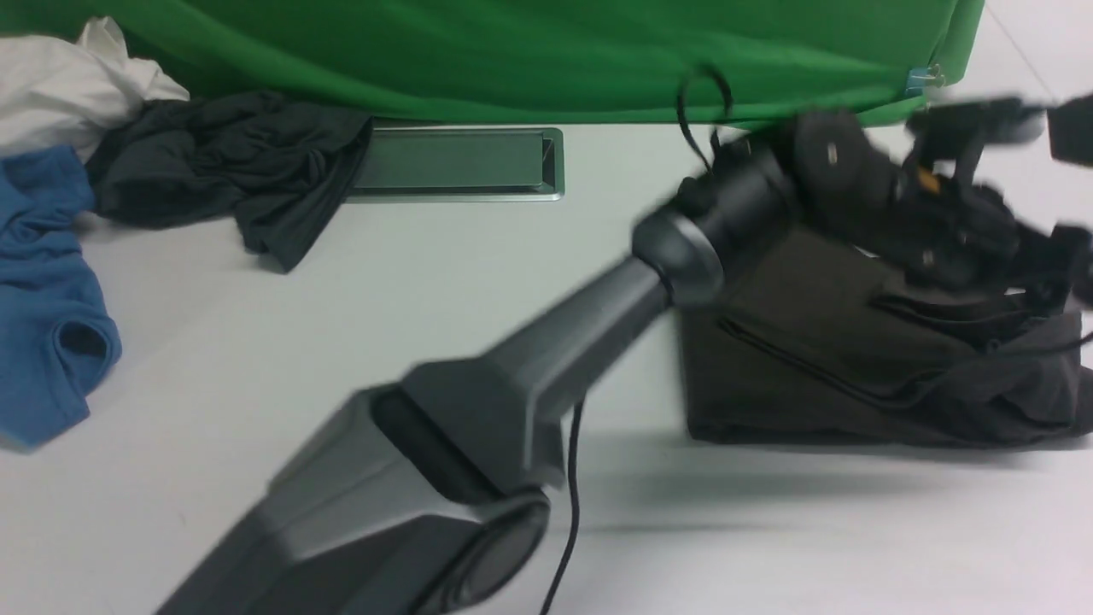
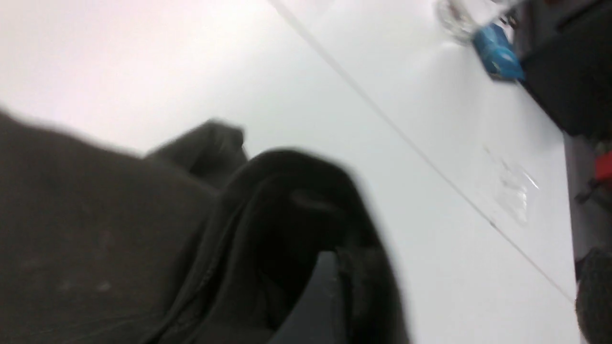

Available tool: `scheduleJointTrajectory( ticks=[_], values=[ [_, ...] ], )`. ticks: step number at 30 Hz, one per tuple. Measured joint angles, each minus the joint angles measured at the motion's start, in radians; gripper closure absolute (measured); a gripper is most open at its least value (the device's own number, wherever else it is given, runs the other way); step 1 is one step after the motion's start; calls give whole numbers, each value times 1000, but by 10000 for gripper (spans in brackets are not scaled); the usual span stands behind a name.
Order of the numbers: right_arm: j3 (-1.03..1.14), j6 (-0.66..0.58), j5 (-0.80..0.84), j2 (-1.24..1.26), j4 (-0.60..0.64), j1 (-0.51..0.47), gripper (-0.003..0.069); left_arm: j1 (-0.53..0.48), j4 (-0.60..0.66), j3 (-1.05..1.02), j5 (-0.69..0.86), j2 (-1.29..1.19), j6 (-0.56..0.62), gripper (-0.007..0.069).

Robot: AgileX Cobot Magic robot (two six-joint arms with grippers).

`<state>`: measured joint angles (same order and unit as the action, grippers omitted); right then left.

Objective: Fold a long-sleeved shirt on a white desktop.

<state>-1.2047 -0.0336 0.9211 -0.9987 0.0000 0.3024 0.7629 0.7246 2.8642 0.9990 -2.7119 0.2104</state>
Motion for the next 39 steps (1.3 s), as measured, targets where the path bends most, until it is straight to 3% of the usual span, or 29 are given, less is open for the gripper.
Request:
scheduleJointTrajectory(
  ticks=[2,3,6,13,15,16,19,21,28,32,34,39],
  values=[
    [-10,-1,-16,5,0,4,78,-26,-42,38,62,31,-21,-61],
    [-27,-8,-25,9,0,8,78,-77,-110,72,145,74,-55,-66],
    [-50,-59,-21,16,0,8,78,-186,-172,92,201,143,-100,-69],
    [-54,-117,60,-113,0,8,78,-450,-8,93,210,283,-116,-69],
    [-54,-127,42,-200,7,8,78,-493,-50,97,210,324,-107,-59],
    [-54,-129,40,-216,7,8,78,-495,-50,98,210,327,-107,-57],
    [-54,-135,-14,-344,0,8,78,-509,-299,93,210,346,-106,2],
    [-54,-140,-41,-413,0,8,78,-509,-397,51,211,344,-112,46],
    [-54,-171,-57,-547,0,8,78,-490,-410,-207,223,360,-60,267],
    [-54,-194,-97,-566,0,8,78,-418,-524,-441,222,456,-30,408],
    [-54,-208,-158,-585,12,10,78,-358,-673,-621,222,566,-26,497],
    [-54,-229,-198,-652,24,43,78,-321,-776,-940,219,762,-22,576]
  ],
)
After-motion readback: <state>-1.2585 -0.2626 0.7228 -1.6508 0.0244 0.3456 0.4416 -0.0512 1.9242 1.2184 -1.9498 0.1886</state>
